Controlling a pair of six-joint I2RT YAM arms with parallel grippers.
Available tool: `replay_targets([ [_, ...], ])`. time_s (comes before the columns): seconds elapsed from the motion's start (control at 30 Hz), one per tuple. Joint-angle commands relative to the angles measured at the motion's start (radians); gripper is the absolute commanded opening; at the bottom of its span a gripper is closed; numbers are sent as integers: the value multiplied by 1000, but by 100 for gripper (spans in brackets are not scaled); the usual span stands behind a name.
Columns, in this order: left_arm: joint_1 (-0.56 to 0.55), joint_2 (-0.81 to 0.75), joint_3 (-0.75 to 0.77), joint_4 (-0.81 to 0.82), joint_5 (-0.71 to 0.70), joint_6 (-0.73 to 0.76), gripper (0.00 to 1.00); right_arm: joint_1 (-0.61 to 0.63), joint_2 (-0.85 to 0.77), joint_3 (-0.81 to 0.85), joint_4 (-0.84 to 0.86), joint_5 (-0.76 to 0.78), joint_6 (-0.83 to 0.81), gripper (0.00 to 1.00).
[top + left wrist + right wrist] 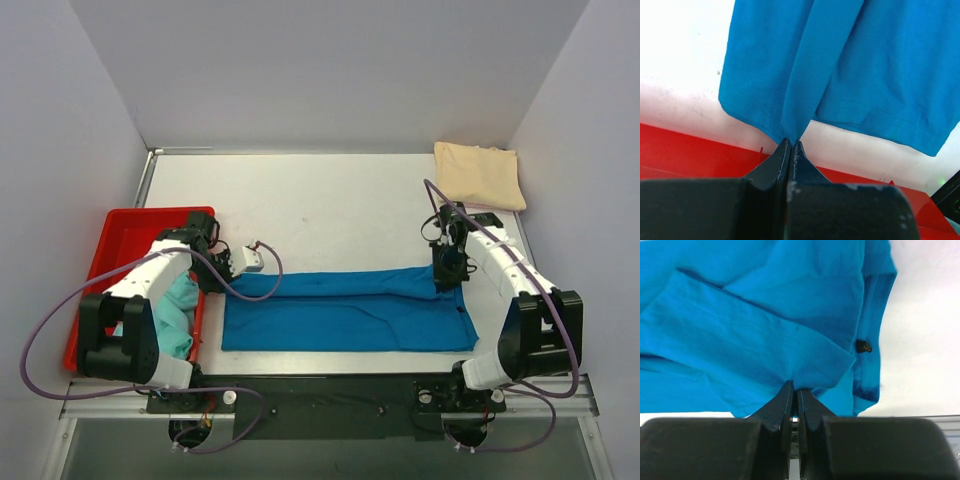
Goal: Fold and stack the t-shirts
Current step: Fold the other side of the tshirt into a rectangle
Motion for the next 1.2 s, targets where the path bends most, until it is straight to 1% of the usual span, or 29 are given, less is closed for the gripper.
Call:
replay_targets([
  [0.0, -1, 4, -1, 0, 29, 83, 0, -5, 23, -55, -58, 6, 49, 0],
  [0.2, -2, 43, 6, 11, 34, 106, 0, 0, 71, -48, -78, 11, 65, 0],
  [0.33, -1, 44, 11, -7, 48, 132, 0, -2, 88, -37, -106, 60, 76, 0],
  [0.37, -1, 43, 9, -14, 49, 140, 0, -2, 90, -34, -117, 105, 76, 0],
  [0.43, 2, 37, 6, 3, 46, 132, 0, -2, 96, -26, -132, 141, 76, 0],
  [0.5, 2, 27, 9, 57, 37, 89, 0, -3, 106, -14, -141, 165, 72, 0],
  [0.57, 1, 20, 23, 120, 40, 45, 0, -6, 117, 29, -134, 144, 59, 0],
  [0.67, 1, 21, 58, 268, 42, -38, 0, -6, 137, 141, -79, 83, 53, 0],
  [0.7, 1, 26, 64, 316, 35, -94, 0, -6, 149, 168, -69, 81, 49, 0],
  [0.73, 2, 36, 75, 380, 8, -116, 0, -9, 186, 232, -71, 84, 47, 0],
  [0.8, 1, 62, 106, 458, -41, -179, 0, -11, 239, 328, -80, 92, 35, 0],
  [0.9, 5, 87, 155, 482, -84, -228, 0, -16, 277, 397, -92, 92, 38, 0],
  [1.0, 8, 69, 138, 480, -74, -230, 0, -19, 264, 365, -89, 95, 33, 0],
  [1.17, 10, 17, 16, 444, -15, -134, 0, -19, 231, 204, -91, 95, 26, 0],
])
